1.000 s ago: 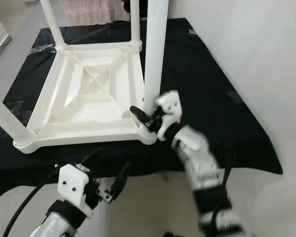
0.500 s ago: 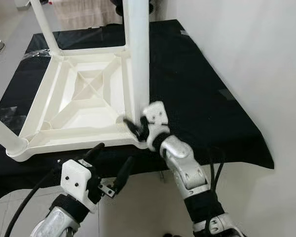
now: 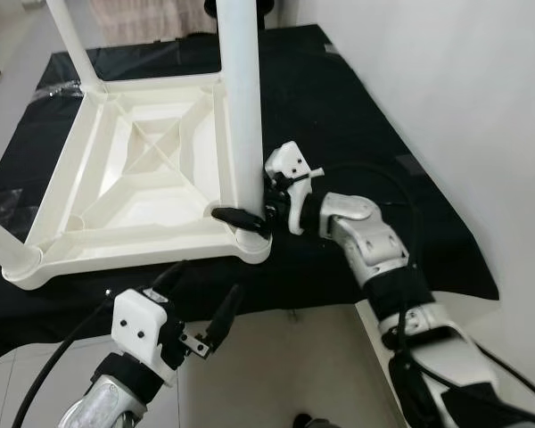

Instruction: Building children table

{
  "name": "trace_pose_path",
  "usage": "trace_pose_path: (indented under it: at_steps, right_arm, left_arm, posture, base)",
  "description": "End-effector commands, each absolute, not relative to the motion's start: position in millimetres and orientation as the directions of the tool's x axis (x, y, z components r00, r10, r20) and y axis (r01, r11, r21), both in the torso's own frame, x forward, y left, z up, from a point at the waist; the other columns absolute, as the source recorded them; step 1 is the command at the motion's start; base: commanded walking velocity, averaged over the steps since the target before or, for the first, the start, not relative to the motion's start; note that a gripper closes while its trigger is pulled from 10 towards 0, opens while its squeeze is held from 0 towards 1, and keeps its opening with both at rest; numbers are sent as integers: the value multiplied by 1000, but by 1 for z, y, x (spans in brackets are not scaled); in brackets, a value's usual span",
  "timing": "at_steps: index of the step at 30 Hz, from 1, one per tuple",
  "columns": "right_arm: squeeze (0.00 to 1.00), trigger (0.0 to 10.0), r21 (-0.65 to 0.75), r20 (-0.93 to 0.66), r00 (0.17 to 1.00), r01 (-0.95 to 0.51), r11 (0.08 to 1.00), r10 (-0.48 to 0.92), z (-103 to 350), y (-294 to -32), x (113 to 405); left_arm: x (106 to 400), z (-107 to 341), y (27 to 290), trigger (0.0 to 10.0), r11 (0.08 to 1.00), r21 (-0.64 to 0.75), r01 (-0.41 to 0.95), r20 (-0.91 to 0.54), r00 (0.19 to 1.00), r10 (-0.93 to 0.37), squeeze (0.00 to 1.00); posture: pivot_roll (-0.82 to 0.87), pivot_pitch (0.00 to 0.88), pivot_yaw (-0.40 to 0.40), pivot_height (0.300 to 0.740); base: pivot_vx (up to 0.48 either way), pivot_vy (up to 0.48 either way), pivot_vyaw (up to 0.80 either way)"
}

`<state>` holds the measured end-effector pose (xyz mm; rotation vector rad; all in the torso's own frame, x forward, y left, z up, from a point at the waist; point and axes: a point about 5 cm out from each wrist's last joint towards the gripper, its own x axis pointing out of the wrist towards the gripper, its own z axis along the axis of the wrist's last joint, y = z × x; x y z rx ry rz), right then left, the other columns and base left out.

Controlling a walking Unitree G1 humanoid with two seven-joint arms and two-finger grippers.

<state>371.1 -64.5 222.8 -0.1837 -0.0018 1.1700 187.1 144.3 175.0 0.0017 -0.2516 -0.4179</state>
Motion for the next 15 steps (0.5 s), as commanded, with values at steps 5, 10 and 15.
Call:
trace_pose_path:
  at_steps: [5,10,15]
  right_arm:
    - [0,10000,-99,-117,327,-943,317,938,225,-68,375]
    - [0,0,-52,-79,236,-971,232,969,232,-76,375]
    - [0,0,-38,-70,220,-975,218,973,230,-81,376]
  left_arm:
    - [182,172,143,10000,916,51,399,224,889,-400,0]
    - [181,172,144,10000,915,50,400,219,889,-401,0]
    - [181,171,144,10000,915,49,401,218,889,-402,0]
  posture:
    - [94,223,-29,740]
    - [91,219,-24,740]
    - [87,215,-21,740]
  base:
    - [0,0,0]
    - [0,0,0]
    - [0,0,0]
